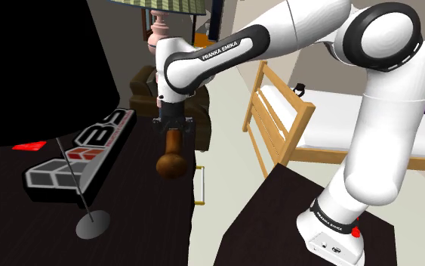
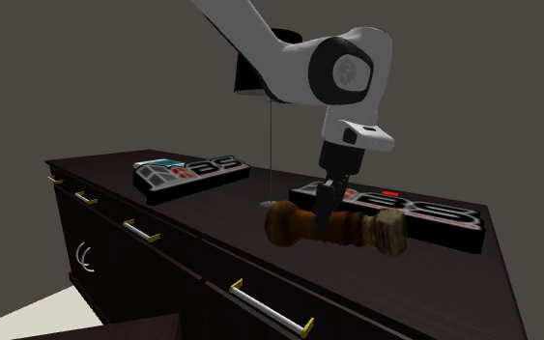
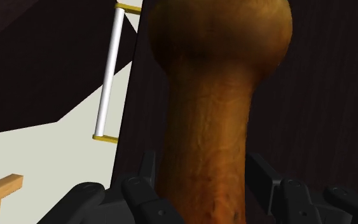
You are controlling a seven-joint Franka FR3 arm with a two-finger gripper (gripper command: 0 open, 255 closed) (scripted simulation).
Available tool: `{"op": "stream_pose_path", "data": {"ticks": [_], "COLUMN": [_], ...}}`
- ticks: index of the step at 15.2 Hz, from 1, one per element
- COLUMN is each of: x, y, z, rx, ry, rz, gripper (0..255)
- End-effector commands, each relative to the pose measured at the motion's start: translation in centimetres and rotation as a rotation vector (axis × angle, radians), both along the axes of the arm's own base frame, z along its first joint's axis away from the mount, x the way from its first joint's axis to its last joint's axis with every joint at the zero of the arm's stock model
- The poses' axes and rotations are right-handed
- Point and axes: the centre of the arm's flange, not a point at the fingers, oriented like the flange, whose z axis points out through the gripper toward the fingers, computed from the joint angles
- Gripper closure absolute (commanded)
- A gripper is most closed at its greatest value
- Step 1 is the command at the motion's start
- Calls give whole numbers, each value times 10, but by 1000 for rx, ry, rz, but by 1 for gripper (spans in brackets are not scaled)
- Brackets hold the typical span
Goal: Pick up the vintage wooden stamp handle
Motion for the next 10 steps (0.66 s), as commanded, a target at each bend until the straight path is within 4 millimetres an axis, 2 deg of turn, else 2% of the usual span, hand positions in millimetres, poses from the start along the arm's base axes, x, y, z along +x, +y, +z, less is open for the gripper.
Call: {"op": "stream_pose_path", "data": {"ticks": [1,8,10], "x": [-1,-1,-1], "y": [-1,-1,-1], "z": [12,49,50], "rx": [0,0,0], "ry": [-1,-1,-1], "rz": [0,0,0], "gripper": [255,255,255]}}
